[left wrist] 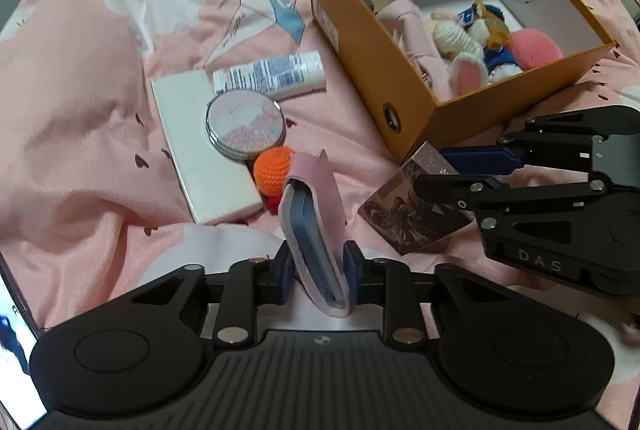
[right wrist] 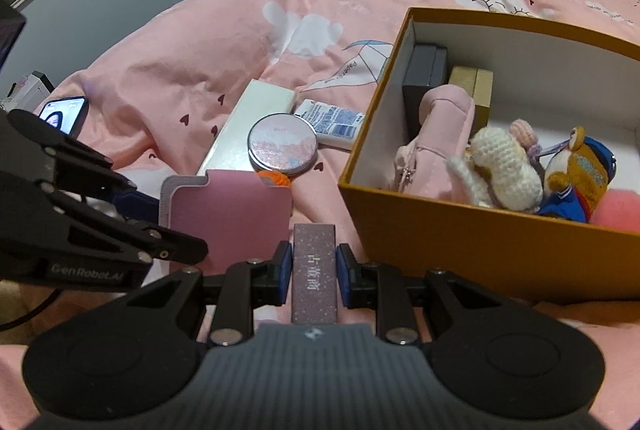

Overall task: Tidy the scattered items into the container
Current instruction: 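Carry the photo card box and pink wallet over the orange box with both grippers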

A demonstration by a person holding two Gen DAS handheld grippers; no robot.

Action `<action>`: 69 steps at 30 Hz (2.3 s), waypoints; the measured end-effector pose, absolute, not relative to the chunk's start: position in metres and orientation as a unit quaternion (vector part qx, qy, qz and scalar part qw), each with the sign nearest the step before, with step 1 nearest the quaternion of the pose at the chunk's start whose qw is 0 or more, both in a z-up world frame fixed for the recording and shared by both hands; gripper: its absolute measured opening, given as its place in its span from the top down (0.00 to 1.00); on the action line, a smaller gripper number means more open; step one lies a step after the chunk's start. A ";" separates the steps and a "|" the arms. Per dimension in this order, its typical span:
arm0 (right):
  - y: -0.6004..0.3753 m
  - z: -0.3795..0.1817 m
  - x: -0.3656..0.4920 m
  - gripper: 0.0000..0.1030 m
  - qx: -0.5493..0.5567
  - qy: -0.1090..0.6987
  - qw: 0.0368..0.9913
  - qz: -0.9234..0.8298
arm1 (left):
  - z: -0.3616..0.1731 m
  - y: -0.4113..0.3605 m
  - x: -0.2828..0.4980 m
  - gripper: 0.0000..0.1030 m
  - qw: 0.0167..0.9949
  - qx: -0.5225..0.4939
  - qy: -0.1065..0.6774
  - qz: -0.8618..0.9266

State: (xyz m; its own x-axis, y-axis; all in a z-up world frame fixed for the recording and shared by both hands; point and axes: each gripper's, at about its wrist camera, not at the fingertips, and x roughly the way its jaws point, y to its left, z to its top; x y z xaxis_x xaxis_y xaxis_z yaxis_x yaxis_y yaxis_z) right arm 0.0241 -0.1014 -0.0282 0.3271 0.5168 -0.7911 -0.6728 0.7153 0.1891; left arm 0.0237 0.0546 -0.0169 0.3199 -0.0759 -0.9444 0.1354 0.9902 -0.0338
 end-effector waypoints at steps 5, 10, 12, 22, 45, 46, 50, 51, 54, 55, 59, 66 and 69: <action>-0.103 -0.031 0.023 0.75 -0.090 0.455 0.806 0.367 | -0.011 0.054 0.023 0.79 0.819 0.018 0.569 -0.074; -0.110 -0.023 0.024 0.76 -0.075 0.453 0.804 0.378 | 0.011 0.061 0.024 0.81 0.826 -0.006 0.556 -0.091; -0.114 -0.013 0.023 0.76 -0.067 0.446 0.801 0.393 | 0.021 0.066 0.026 0.82 0.829 -0.025 0.551 -0.098; -0.149 0.064 0.024 0.76 -0.030 0.361 0.833 0.417 | 0.094 0.069 0.037 0.82 0.864 -0.045 0.487 -0.123; -0.185 0.066 0.157 0.76 0.009 0.304 0.927 0.218 | 0.041 -0.007 0.216 0.82 0.836 -0.107 0.517 -0.148; -0.184 0.060 0.164 0.76 0.012 0.308 0.926 0.215 | 0.034 -0.010 0.221 0.82 0.835 -0.104 0.521 -0.142; -0.184 0.038 0.183 0.76 0.028 0.324 0.923 0.203 | 0.010 -0.020 0.236 0.82 0.831 -0.096 0.534 -0.125; -0.183 0.033 0.187 0.76 0.028 0.327 0.924 0.198 | 0.006 -0.021 0.238 0.82 0.828 -0.097 0.537 -0.125; -0.184 0.022 0.194 0.76 0.037 0.330 0.925 0.186 | -0.003 -0.028 0.240 0.82 0.826 -0.094 0.543 -0.120; -0.184 0.020 0.197 0.76 0.043 0.333 0.924 0.183 | -0.005 -0.030 0.241 0.82 0.827 -0.088 0.544 -0.114; -0.181 0.007 0.204 0.76 0.059 0.342 0.923 0.166 | -0.010 -0.036 0.243 0.82 0.824 -0.073 0.555 -0.087; -0.185 -0.011 0.216 0.76 0.102 0.375 0.908 0.160 | -0.010 -0.030 0.249 0.81 0.815 -0.114 0.564 -0.062; -0.183 -0.016 0.219 0.76 0.111 0.380 0.904 0.161 | -0.011 -0.022 0.251 0.81 0.812 -0.144 0.562 -0.060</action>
State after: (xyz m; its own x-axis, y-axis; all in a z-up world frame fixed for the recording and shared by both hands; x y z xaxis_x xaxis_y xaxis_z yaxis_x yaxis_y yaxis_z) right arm 0.2191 -0.1833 -0.0163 0.6589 0.3760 -0.6515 -0.2071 0.9233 0.3234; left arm 0.2507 -0.0216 -0.0106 0.3613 -0.2583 -0.8960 -0.0643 0.9517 -0.3003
